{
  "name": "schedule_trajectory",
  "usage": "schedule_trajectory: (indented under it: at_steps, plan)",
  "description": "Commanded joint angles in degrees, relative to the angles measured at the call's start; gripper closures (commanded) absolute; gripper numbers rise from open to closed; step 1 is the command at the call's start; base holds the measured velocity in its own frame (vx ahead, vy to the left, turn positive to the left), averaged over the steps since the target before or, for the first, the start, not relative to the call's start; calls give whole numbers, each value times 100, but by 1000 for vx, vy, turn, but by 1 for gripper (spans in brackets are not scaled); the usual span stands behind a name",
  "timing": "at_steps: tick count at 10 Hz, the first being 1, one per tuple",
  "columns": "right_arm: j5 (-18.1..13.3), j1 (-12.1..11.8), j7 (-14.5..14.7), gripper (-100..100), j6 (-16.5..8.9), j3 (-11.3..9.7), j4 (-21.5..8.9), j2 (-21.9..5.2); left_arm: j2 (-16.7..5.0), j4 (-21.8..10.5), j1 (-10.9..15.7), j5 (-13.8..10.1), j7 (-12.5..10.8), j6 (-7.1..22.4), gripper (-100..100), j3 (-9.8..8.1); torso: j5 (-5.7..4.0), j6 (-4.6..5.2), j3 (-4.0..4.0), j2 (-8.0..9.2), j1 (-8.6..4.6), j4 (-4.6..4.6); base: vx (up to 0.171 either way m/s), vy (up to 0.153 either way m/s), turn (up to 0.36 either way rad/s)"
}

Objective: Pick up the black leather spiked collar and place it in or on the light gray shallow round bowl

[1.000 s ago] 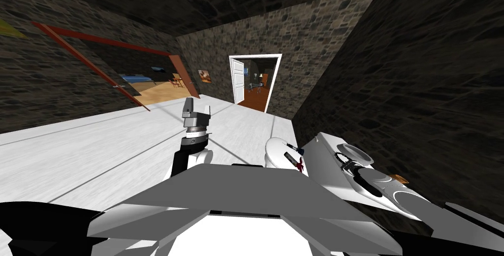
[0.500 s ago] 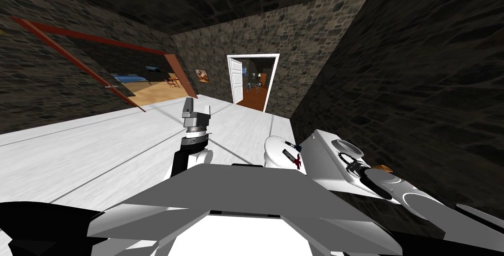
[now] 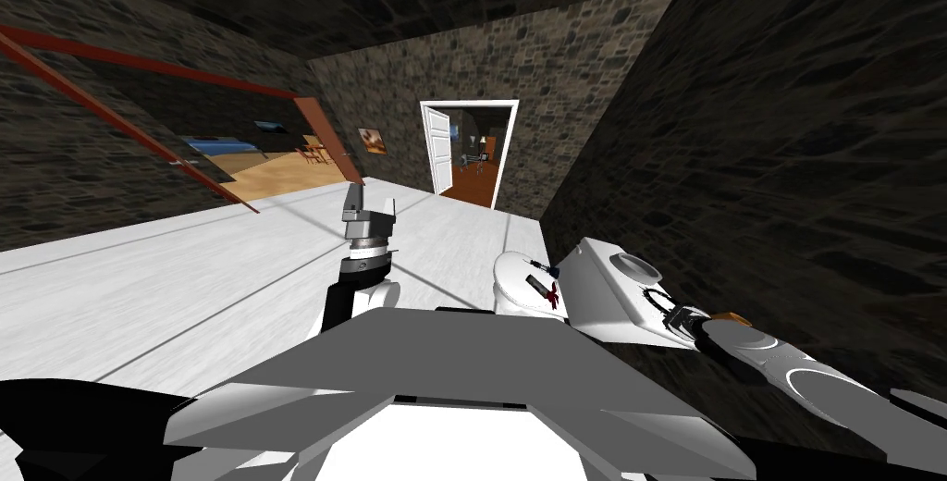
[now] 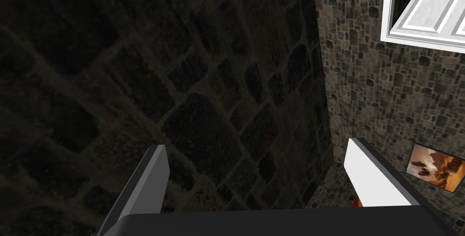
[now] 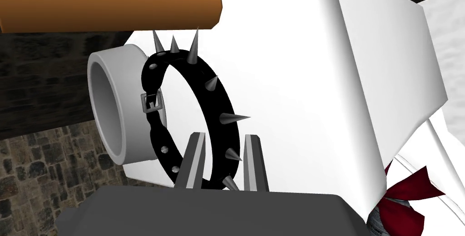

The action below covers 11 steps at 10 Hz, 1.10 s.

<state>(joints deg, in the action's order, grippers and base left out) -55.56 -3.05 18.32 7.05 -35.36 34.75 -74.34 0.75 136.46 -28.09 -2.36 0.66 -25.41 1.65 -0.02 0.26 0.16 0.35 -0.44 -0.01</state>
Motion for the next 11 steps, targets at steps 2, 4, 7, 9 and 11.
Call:
schedule_trajectory:
  at_steps: [2,4,7,9,11]
  plan:
    - [89,-61,71,100,214,-167,63,-242,0,0,0,0,0,0,0,0,1,3,0,1,-2,-1,-41,-40,-81]
    - [142,-133,87,100,342,-267,121,-407,0,0,0,0,0,0,0,0,-1,1,-4,-5,-6,-3,-29,-46,-64]
    - [108,-79,-71,100,447,-148,317,-706,0,0,0,0,0,0,0,0,-1,-6,-6,-9,-14,-4,-39,-92,-4]
    - [55,37,-125,100,416,-30,371,-720,-1,0,0,0,0,0,0,-1,-6,-27,-17,-31,-49,-4,-16,-157,113]
    - [-11,181,-178,100,377,104,431,-722,-1,0,0,0,0,0,0,0,-8,-21,-23,-42,-22,-6,-1,-74,69]
